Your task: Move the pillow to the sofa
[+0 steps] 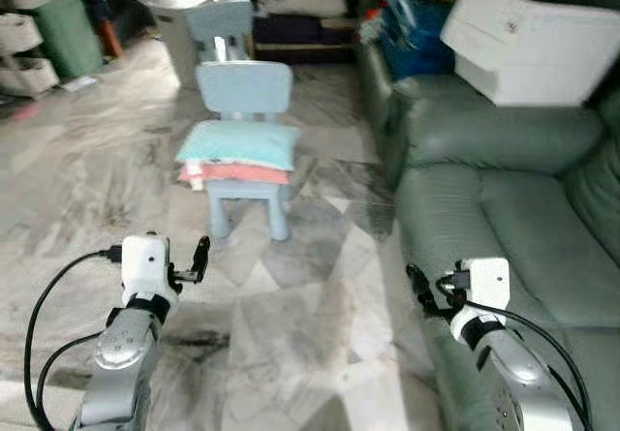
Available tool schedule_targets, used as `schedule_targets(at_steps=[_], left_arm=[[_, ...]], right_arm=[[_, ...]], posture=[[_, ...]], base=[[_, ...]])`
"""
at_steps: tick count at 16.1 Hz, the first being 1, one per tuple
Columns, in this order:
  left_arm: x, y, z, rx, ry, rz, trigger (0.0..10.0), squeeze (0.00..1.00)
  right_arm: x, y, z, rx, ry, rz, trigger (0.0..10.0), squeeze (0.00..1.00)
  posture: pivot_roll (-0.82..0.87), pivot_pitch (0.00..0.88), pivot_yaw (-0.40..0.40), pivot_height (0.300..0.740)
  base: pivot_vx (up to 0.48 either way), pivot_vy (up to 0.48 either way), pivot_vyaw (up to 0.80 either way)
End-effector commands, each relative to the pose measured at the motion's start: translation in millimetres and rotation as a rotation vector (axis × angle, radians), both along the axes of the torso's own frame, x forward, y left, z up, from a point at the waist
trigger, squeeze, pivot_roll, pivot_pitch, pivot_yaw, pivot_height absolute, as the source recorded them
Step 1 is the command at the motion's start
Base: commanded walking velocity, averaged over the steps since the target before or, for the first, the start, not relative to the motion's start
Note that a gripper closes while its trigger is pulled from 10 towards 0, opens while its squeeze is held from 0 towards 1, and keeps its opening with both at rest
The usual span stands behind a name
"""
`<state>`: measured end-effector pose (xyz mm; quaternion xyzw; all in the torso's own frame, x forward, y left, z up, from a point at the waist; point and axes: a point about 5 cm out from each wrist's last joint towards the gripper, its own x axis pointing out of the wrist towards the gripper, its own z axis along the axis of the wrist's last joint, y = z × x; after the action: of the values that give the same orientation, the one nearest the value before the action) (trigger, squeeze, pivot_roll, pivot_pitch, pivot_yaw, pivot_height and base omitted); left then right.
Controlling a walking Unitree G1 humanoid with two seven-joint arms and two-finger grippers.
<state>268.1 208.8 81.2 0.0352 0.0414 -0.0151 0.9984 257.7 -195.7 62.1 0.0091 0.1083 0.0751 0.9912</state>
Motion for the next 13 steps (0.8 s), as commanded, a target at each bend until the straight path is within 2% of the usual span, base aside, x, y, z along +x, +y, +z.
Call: schedule_targets(at_steps=[1,13], left_arm=[[0.6,4.9,1.9,0.002,0.001,0.003,10.0,0.0],[0.7,-1.1,-2.5,-0.001,0.018,-0.008,10.0,0.0]], right_arm=[[2.9,5.7,6.8,-0.005,-0.034,0.02,10.0,0.0],[3.3,8.4,12.4,-0.035,-0.069,0.056,10.0,0.0]], posture=[[-0.13,0.0,0.021,0.74],[-0.14,0.0,0.014,0.74]], base=[[0.3,0.375,0.0],[0.345,0.333,0.0]])
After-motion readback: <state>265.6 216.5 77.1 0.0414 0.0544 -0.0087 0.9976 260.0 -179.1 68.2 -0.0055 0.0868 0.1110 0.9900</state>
